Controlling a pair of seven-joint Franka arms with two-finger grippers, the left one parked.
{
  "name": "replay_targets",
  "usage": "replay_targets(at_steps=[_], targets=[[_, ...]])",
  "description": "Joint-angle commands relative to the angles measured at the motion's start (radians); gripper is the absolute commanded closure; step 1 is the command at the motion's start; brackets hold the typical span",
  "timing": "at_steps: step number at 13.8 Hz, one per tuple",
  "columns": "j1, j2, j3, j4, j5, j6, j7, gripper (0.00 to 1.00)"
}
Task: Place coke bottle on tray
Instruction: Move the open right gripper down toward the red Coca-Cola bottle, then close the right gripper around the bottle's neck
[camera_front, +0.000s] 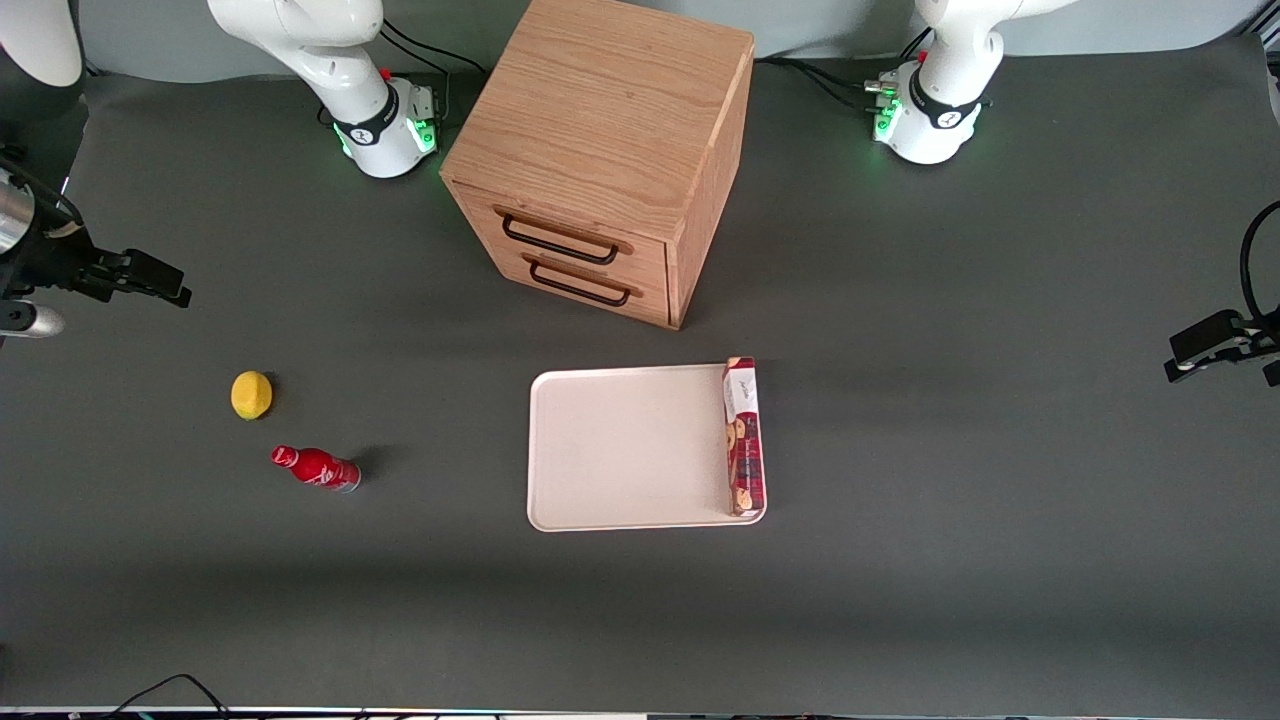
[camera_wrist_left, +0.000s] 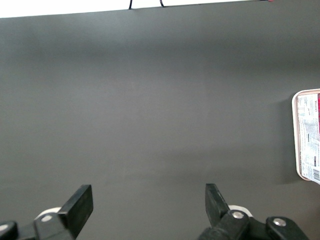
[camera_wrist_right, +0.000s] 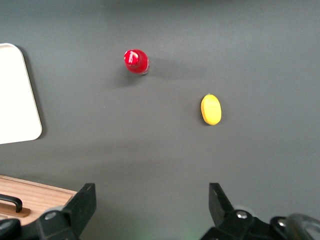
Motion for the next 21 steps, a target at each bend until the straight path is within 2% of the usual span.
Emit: replay_targets(at_steps=[1,4,9,14,17,21], targets=[[0.011,-0.004,-0.012,0.012,0.026,-0.006,0.009,0.0],[0.036,0.033,-0.01,0.06,0.017,0.001,-0.005,0.0],[0.049,0.378,0.002,0.316,-0.018,0.044,-0.008,0.0],[0.06,0.554,0.004,0.315,-0.017,0.262,-0.018,0.0],[0.065,0.607,0.002,0.307,-0.02,0.288,-0.009,0.0],[0.066,0.596,0.002,0.201,-0.02,0.352,0.041,0.0]])
